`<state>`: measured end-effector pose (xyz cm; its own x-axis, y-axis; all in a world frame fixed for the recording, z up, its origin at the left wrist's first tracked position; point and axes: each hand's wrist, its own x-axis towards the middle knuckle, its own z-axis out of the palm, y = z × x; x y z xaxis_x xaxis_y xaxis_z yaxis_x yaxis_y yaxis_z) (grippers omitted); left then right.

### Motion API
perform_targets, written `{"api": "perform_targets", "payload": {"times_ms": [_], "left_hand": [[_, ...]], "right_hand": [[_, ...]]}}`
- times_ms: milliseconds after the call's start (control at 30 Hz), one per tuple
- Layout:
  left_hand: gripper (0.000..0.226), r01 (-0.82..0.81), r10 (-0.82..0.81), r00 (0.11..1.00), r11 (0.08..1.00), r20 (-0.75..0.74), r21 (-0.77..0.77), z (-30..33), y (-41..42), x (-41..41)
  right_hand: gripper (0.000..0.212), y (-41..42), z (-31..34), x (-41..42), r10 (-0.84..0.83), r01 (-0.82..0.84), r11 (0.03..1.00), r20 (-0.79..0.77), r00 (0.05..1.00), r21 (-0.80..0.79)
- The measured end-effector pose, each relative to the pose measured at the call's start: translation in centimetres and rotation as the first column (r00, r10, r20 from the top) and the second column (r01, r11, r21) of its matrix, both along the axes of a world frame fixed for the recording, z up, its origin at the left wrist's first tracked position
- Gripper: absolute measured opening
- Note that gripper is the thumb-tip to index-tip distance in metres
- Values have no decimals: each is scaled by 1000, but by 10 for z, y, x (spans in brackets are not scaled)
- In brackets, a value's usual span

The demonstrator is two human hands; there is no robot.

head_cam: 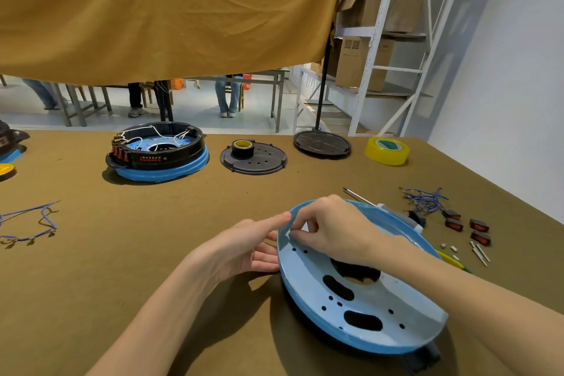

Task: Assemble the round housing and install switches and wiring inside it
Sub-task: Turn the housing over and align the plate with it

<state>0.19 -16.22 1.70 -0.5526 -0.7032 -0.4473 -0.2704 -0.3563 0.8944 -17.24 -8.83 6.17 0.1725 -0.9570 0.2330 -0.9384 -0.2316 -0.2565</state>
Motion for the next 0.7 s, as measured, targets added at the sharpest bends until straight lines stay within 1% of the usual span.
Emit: {"api": "perform_targets", "payload": {"times_ms": [167, 233, 300, 400, 467, 533, 700], "left_hand": [[70, 12, -11, 1000, 998, -16, 65, 3, 0, 4], [70, 8, -4, 1000, 992, -30, 124, 6, -1, 6], [68, 6, 5, 998, 982, -58, 187, 8, 0, 8], [55, 8, 27, 991, 965, -133, 262, 10, 1, 9], [42, -26, 74, 984, 958, -161, 284, 9, 0, 8], [34, -34, 92, 978, 955, -185, 294, 7, 0, 7], [28, -41, 94, 977, 964, -192, 264, 0, 1, 3]], "right_hand": [[12, 1, -6, 4, 8, -8, 999, 16, 1000, -43], [13, 3, -9, 4, 12, -12, 999, 4, 1000, -52], [12, 4, -8, 2, 3, -1, 999, 49, 999, -49], [10, -1, 0, -5, -1, 8, 999, 146, 989, -43], [9, -5, 7, -11, -4, 10, 1000, 225, 974, -28], [8, -8, 10, -16, 2, -5, 1000, 279, 960, 11], [8, -5, 1, -19, -2, -6, 999, 260, 966, 31]]}}
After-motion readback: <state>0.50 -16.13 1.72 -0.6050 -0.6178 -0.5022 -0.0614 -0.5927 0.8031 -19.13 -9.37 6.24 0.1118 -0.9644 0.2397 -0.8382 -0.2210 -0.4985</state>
